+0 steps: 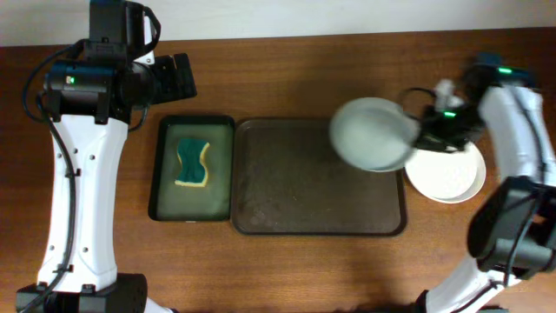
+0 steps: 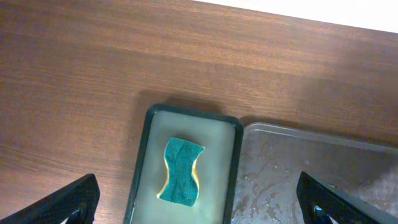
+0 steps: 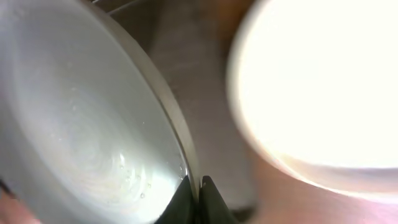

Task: Clean dirty plates on tray and stack at the side
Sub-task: 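Lift the second white plate with the right gripper and carry it right, then lower the plate onto the stack and open the right gripper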

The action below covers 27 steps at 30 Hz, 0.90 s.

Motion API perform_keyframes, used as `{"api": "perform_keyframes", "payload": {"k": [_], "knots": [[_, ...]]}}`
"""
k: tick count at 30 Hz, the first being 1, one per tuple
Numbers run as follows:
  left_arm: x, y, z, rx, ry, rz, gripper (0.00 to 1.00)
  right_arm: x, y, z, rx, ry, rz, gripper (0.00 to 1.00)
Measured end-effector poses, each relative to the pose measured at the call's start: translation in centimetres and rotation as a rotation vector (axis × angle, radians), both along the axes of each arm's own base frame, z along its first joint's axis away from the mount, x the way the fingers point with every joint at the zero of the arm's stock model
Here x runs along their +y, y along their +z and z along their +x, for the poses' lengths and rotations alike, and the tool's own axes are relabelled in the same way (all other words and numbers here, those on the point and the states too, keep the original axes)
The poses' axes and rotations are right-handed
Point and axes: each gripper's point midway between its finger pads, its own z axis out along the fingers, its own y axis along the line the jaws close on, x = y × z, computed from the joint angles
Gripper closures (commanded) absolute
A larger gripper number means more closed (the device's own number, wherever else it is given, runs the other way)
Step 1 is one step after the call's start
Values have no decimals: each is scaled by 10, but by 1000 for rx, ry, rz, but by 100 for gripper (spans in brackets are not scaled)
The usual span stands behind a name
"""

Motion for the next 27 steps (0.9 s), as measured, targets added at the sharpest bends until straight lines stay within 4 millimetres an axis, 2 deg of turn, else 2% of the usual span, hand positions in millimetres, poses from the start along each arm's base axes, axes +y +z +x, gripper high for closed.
{"api": "perform_keyframes", "payload": {"k": [4, 6, 9, 12, 14, 18, 23, 24, 26, 27], "knots": [[0, 0, 0, 0, 0, 0, 1, -102, -6, -32, 32, -238, -88, 96], [0, 0, 0, 0, -1, 0, 0, -138, -14, -51, 48, -347, -113, 96], [0, 0, 0, 0, 0, 0, 0, -167, -31, -78, 79, -458, -126, 96], [0, 0, 0, 0, 0, 0, 1, -170, -53, -91, 100, -506, -109, 96], [0, 0, 0, 0, 0, 0, 1, -162, -65, -96, 120, -506, -87, 96], [0, 0, 0, 0, 0, 0, 1, -153, -74, -93, 117, -484, -83, 91], [0, 0, 0, 0, 0, 0, 1, -138, -75, -77, 93, -427, -89, 87], [0, 0, 0, 0, 0, 0, 1, -136, -75, -75, 90, -419, -89, 82], [0, 0, 0, 0, -1, 0, 0, -131, -75, -69, 78, -395, -92, 64], [0, 0, 0, 0, -1, 0, 0, -128, -75, -66, 75, -389, -91, 59]]}}
